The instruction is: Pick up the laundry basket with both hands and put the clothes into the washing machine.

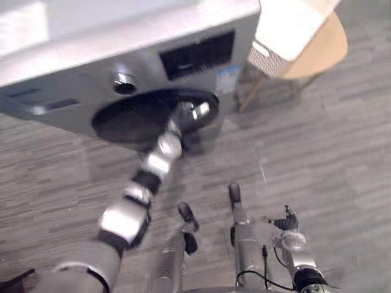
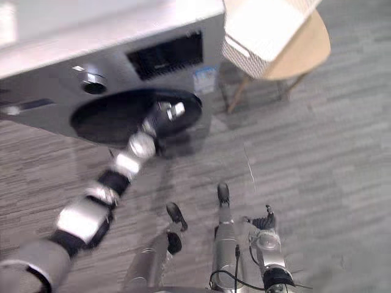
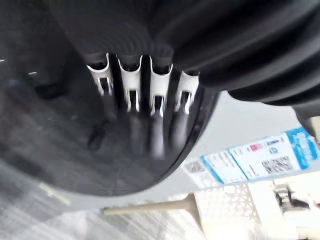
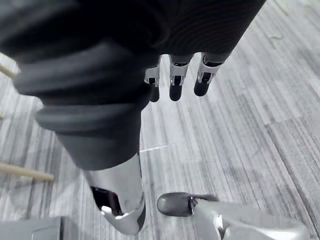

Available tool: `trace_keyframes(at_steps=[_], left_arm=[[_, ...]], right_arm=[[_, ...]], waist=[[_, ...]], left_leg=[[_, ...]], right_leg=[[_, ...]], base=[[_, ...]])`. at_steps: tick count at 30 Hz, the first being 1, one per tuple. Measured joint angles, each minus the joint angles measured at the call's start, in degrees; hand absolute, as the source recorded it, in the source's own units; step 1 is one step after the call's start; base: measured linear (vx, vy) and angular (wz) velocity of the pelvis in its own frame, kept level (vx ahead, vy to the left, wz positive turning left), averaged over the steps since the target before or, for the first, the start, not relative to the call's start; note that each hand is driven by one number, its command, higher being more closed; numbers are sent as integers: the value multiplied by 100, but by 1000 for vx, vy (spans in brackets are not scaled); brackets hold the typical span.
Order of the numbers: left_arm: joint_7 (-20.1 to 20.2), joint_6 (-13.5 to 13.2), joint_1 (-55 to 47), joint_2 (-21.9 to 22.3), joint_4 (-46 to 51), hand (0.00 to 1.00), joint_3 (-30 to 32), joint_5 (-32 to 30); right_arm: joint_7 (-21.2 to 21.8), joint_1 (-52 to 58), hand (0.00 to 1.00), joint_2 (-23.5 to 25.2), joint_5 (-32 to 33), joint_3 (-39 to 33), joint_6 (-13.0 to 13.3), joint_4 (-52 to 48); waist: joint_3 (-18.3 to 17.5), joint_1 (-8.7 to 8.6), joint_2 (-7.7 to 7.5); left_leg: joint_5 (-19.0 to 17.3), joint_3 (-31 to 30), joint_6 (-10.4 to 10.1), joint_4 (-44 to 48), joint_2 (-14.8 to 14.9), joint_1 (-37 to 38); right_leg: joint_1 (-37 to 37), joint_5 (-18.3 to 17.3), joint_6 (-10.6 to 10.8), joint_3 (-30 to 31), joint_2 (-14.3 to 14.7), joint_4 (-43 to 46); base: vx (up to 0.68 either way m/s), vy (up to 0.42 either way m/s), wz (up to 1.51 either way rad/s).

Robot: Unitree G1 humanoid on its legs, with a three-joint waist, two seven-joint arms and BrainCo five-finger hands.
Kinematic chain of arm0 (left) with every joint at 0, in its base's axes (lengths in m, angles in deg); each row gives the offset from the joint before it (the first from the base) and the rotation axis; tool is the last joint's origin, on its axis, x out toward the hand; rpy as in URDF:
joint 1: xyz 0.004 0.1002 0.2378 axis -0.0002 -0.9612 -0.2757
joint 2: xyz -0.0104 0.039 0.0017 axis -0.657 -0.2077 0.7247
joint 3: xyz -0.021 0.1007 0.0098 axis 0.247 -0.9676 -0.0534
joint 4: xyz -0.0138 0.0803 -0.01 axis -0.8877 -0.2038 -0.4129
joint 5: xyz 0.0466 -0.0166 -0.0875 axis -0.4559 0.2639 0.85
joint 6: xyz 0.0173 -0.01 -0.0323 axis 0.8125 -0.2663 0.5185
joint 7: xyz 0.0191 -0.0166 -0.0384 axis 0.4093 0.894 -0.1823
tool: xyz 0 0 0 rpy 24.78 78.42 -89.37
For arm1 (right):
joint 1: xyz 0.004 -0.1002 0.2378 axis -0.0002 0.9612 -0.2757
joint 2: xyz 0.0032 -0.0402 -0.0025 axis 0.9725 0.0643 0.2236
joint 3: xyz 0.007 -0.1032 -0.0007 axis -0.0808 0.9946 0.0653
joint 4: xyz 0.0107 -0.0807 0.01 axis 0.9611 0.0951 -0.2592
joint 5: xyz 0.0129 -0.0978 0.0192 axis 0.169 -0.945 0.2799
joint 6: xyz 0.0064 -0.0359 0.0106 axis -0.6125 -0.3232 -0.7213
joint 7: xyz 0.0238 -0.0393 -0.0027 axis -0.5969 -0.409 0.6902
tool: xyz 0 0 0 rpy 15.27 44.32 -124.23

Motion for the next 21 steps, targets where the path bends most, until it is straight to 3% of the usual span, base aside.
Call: trace_keyframes(at_steps=[2, 6, 9, 11, 12, 14, 17, 21], left_arm=[[-5, 0, 58, -16, 3, 0, 43, -1], [-34, -50, -266, 91, 346, 0, 401, -43], [-511, -62, -1366, 175, 1503, 0, 904, -27], [-874, -193, -2951, 409, 2634, 0, 1135, 80], [-884, -203, -3127, 428, 2705, 0, 1135, 84], [-860, -229, -4541, 507, 3177, 0, 1153, 194], [-506, -227, -6047, 549, 3227, 0, 1342, 345], [-106, -228, -6845, 696, 2509, 0, 1720, 330]], right_arm=[[-31, 117, 0, 28, 20, 102, 103, -324], [-116, 454, 0, 11, 113, 103, 211, -651], [-113, 682, 0, 53, 126, 111, 185, -653], [-114, 975, 0, 99, 121, 155, 131, -561], [-112, 1000, 0, 94, 118, 168, 122, -534], [-96, 1134, 0, 69, 104, 188, 30, -361], [16, 1017, 0, 12, 46, 152, -65, -53], [174, 634, 0, -96, -130, 19, -68, 733]], waist=[[45, 47, 12], [47, 163, 15], [88, 210, 87], [87, 438, 125], [86, 482, 127], [-110, 708, 198], [-528, 856, 292], [-816, 985, 356]], left_leg=[[-294, 31, -61, 540, 355, -230], [-369, -96, -99, 727, 528, -305], [-312, -457, -172, 661, 523, -100], [-198, -796, -262, 258, 416, 546], [-186, -837, -278, 210, 400, 639], [-58, -1105, -319, -187, 272, 1150], [146, -1416, -321, -641, 88, 1608], [204, -1693, -366, -926, -63, 2066]], right_leg=[[-36, 92, -67, 7, 202, -40], [29, 91, -75, -145, 312, -33], [383, -61, -250, -500, 338, 59], [951, -488, -355, -914, 320, 370], [1022, -541, -361, -952, 317, 411], [1409, -981, -386, -1283, 242, 783], [1833, -1259, -349, -1649, 119, 874], [2456, -1308, -340, -1947, 102, 587]], base=[[-42, -71, -42], [0, -47, 2], [55, -58, 49], [104, -81, 74], [125, -75, 80], [112, -37, 77], [189, -5, 72], [130, 18, 43]])
